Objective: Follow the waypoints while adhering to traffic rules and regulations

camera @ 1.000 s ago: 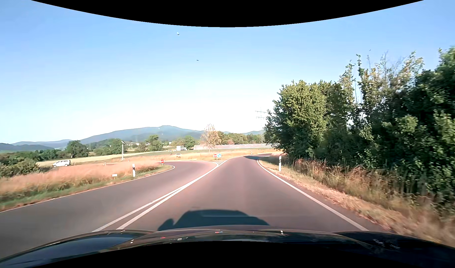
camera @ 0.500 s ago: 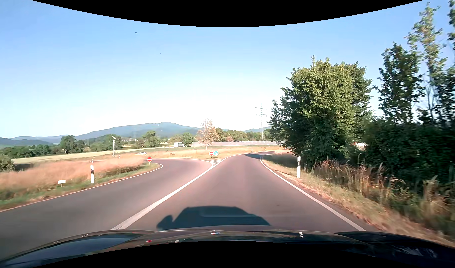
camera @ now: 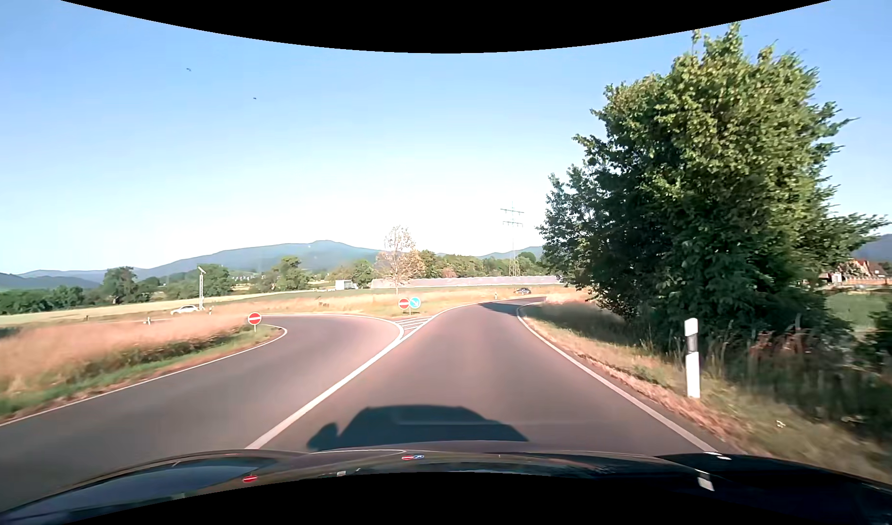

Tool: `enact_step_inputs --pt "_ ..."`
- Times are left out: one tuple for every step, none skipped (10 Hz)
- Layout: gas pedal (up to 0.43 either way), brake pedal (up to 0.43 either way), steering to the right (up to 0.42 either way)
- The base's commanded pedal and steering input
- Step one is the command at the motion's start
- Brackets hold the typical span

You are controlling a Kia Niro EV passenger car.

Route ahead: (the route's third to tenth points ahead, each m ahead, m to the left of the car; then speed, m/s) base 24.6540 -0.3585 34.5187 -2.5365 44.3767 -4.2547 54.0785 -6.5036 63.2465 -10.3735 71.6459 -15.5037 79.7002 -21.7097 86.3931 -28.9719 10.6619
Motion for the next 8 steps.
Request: enact_step_inputs --pt "0.169 0.000 0.002" --pt "0.157 0.000 0.002" --pt "0.150 0.000 0.003" --pt "0.150 0.000 0.003" --pt "0.130 0.000 0.004" --pt "0.130 0.000 0.005" --pt "0.130 0.000 0.007" --pt "0.130 0.000 0.009"
